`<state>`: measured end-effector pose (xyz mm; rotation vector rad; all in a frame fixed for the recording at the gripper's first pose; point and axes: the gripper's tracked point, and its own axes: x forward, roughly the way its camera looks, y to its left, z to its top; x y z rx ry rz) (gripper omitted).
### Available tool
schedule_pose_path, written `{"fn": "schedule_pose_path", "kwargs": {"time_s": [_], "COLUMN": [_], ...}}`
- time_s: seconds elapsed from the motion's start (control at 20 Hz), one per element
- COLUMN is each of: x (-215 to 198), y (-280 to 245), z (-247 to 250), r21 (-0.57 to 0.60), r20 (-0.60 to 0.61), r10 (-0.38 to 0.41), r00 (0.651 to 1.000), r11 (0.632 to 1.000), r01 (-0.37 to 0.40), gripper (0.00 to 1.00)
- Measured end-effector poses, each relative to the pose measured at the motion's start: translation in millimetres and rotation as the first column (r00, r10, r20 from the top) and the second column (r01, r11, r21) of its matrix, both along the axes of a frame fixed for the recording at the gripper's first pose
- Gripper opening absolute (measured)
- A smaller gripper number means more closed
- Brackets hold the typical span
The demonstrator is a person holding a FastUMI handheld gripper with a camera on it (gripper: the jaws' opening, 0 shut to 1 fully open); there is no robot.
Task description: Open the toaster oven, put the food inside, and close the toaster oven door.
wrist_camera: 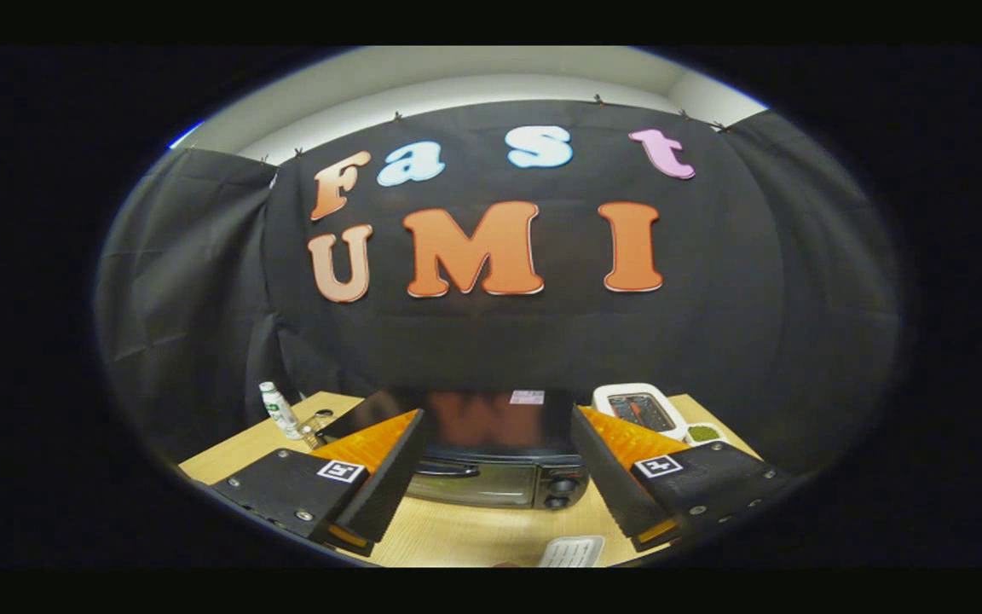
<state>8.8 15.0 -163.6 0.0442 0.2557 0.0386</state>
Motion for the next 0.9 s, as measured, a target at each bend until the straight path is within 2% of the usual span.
{"fn": "schedule_pose_path", "kwargs": {"time_s": [0.35,0.7,0.75,0.9], "x": [-12,-18,-7,-13], "y": [-30,-44,-54,-48], "z": [27,74,61,76], "r21": [0.014,0.008,0.001,-0.013], "r20": [0.071,0.149,0.157,0.171], "r10": [-0.070,-0.095,-0.098,-0.081], "r00": [0.995,0.984,0.983,0.982], "r11": [0.997,0.995,0.995,0.996], "r01": [0.070,0.095,0.099,0.085], "gripper": [0.99,0.99,0.99,0.99]}}
